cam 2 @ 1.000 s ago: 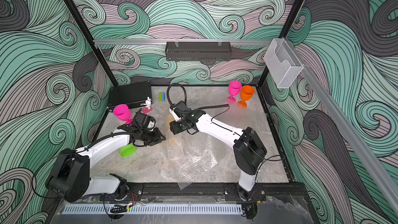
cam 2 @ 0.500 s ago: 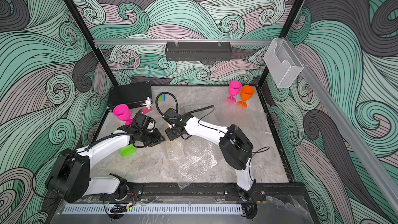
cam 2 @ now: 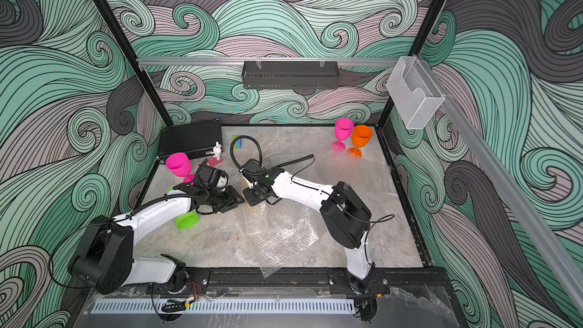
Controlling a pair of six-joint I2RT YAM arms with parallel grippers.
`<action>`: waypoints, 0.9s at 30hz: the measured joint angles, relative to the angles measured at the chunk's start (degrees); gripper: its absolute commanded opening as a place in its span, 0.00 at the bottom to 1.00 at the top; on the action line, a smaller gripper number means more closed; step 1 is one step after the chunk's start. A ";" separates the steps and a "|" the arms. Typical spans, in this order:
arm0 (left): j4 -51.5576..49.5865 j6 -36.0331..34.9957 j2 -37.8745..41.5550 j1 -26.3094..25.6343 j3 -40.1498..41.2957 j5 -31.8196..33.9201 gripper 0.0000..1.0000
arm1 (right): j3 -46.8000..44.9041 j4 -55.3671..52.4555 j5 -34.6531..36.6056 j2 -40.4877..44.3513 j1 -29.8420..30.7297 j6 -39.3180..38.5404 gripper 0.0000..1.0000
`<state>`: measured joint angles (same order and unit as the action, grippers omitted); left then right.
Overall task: Unpack wine glasses from bubble wrap
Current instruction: Unwrap the bubble wrap.
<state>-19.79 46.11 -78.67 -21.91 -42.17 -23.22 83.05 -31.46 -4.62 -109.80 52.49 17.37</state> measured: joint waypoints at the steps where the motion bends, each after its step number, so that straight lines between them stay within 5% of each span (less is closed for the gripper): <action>1: 0.42 0.09 -0.44 0.00 -0.02 -0.02 0.38 | -0.39 0.28 -0.59 0.13 -0.35 0.20 0.21; 6: 2.47 0.92 -3.67 0.00 -0.13 -0.46 0.38 | -1.79 1.49 -3.15 0.46 -1.92 0.98 0.27; 16: 6.99 3.96 -4.74 0.00 -0.13 -3.80 0.40 | -3.65 3.39 -5.60 1.14 -2.51 1.60 0.16; 27: 9.55 5.90 -4.76 0.00 -0.13 -5.09 0.46 | -4.87 4.74 -7.52 1.55 -3.34 2.43 0.16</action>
<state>-10.24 52.01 -83.44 -21.91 -42.30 -28.32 78.17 -26.72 -12.14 -108.25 49.15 19.79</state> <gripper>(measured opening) 0.459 0.151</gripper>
